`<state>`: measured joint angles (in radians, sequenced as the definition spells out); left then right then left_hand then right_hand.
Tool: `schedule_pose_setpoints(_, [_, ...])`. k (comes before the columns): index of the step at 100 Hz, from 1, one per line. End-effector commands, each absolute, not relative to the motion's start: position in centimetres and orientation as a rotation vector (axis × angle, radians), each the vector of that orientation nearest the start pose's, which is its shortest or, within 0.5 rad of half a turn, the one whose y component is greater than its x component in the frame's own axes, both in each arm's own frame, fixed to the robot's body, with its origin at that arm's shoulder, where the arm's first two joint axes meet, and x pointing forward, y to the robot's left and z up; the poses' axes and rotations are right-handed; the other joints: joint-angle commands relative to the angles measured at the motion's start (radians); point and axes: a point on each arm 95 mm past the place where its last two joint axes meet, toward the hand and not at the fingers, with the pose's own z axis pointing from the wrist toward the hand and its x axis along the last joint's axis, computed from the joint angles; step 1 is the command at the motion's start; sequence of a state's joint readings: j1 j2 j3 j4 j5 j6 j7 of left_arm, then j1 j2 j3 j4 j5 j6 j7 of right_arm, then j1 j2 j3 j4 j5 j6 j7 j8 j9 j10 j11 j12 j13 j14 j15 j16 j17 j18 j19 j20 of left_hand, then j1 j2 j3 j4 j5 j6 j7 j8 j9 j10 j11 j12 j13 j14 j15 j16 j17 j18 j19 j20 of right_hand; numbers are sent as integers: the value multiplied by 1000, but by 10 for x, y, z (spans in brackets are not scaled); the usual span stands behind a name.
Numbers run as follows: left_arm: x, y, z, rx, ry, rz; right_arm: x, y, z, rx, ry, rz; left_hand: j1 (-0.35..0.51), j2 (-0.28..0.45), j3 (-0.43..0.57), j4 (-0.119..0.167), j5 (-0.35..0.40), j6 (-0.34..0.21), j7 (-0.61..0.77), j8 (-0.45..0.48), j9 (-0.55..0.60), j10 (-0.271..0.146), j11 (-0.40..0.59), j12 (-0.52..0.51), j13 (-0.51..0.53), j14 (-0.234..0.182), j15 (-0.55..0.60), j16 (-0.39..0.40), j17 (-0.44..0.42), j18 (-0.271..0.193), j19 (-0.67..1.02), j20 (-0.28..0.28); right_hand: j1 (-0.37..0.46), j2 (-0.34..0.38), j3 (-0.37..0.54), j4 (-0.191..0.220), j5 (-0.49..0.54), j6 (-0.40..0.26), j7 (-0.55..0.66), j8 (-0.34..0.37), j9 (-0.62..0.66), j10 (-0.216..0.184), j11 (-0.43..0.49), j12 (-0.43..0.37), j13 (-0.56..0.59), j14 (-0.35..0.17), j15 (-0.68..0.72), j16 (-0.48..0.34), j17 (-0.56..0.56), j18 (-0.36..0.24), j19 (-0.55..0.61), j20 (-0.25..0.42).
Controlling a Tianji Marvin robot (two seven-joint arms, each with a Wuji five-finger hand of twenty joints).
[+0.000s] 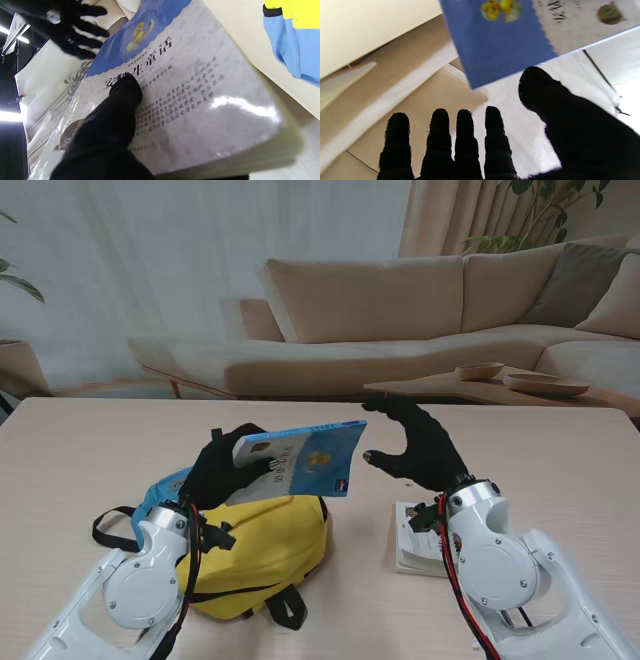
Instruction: Pack books into the school bag then zip close the school bag
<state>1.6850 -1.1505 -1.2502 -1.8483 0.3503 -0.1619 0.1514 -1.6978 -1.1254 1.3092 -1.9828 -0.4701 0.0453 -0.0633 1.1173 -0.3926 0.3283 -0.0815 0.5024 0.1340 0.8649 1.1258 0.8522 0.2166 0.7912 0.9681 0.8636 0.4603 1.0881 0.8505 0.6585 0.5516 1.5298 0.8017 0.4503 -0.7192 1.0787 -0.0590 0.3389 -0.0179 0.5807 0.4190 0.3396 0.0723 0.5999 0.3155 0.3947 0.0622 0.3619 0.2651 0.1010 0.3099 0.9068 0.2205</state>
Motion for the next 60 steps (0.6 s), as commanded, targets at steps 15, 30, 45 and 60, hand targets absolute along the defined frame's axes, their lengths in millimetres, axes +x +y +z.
schedule_pose_setpoints(15, [357,-43,-241,-1562,889,-2349,369,28,-249,-2082,-1181,-2534,174,245,104,50,128,-180,327,196,38,-69,190,81,25,-4,67,16,12,18,68,31,-55,-19,-43,-57,-65,41,-6,-24,-57,15,16,4,-50,-25,-13,-5,-11,-62,-5,-12])
schedule_pose_setpoints(30, [356,-46,-239,-1597,876,-2392,371,37,-259,-2112,-1036,-2482,174,244,105,50,128,-180,327,198,34,-71,189,82,24,-4,65,15,9,15,65,34,-81,-49,-40,-76,-85,58,2,-31,-78,19,32,8,-61,-24,-8,-2,-6,-78,7,-6])
schedule_pose_setpoints(45, [355,-50,-238,-1648,865,-2436,370,46,-266,-2091,-849,-2420,174,246,103,49,129,-180,326,199,35,-71,188,81,24,-4,65,15,8,15,64,37,-95,-84,-13,-91,-83,68,11,-38,-83,21,40,7,-63,-20,-3,-1,15,-95,29,6])
schedule_pose_setpoints(60, [355,-55,-237,-1731,843,-2486,368,53,-269,-2061,-693,-2365,174,245,104,50,128,-182,325,200,36,-67,186,81,23,-3,63,15,8,16,62,40,-84,-111,25,-100,-56,70,32,-42,-48,23,56,12,-22,-13,22,10,65,-107,79,33])
